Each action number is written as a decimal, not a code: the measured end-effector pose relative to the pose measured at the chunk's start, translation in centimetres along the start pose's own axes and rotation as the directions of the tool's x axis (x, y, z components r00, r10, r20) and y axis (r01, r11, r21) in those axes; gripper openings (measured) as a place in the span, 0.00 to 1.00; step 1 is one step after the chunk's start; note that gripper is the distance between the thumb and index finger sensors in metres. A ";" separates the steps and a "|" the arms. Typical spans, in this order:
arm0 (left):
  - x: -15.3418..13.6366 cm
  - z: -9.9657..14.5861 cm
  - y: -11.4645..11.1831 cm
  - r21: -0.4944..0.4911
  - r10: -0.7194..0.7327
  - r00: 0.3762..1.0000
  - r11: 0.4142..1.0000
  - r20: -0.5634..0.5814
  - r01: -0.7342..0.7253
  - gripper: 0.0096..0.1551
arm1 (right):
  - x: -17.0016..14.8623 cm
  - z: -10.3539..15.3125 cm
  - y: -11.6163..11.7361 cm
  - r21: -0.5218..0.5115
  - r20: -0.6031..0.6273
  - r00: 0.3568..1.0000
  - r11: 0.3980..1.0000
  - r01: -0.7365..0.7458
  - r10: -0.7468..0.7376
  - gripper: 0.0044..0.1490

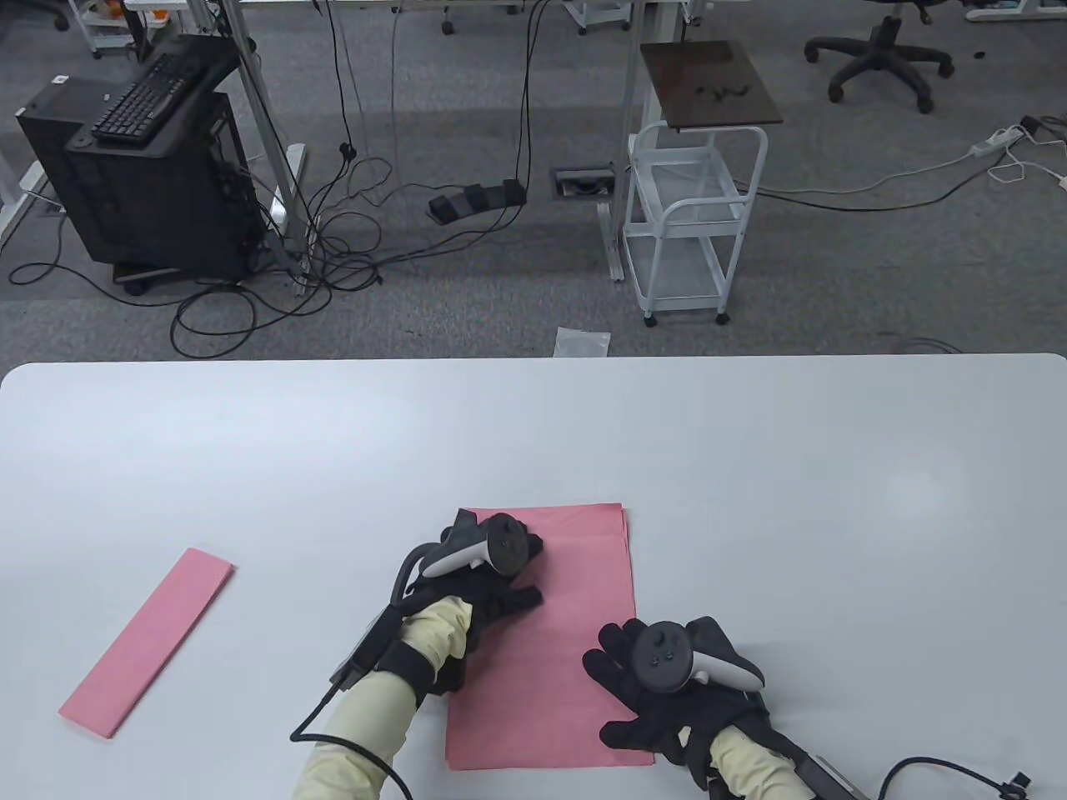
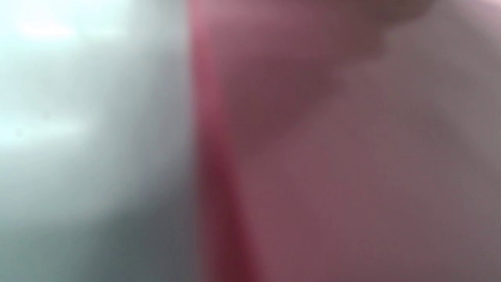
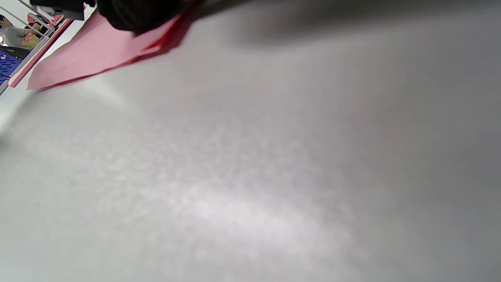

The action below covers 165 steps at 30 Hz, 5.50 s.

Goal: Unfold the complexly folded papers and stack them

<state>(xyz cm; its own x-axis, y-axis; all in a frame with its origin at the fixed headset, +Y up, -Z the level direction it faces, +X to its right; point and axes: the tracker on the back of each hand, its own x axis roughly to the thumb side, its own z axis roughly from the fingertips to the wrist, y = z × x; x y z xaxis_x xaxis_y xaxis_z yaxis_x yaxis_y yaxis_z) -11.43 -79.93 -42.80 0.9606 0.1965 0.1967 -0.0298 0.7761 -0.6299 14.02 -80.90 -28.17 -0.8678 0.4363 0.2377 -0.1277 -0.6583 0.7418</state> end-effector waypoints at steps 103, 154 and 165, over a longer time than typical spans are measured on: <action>-0.9 14.4 3.8 0.141 0.219 0.882 0.943 0.418 -0.301 0.36 | 0.7 5.6 -4.7 -0.544 0.218 0.920 0.743 0.391 -0.325 0.51; -5.2 13.5 -4.7 0.224 0.689 0.545 0.505 0.477 -0.834 0.20 | 0.9 4.9 -8.6 -0.579 0.440 0.891 0.721 0.380 -0.116 0.60; -5.2 13.4 -4.7 0.120 0.718 0.543 0.552 0.435 -0.825 0.21 | 0.4 3.9 -9.7 -0.596 0.620 0.738 0.452 0.663 -0.265 0.25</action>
<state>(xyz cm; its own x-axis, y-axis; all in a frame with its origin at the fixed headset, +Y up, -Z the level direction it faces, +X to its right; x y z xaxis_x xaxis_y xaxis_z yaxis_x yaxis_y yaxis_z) -19.99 -76.62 -30.82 0.3802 0.9247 -0.0184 -0.8425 0.3380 -0.4196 16.81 -71.95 -32.81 -0.3091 0.8771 0.3677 -0.9196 -0.3742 0.1194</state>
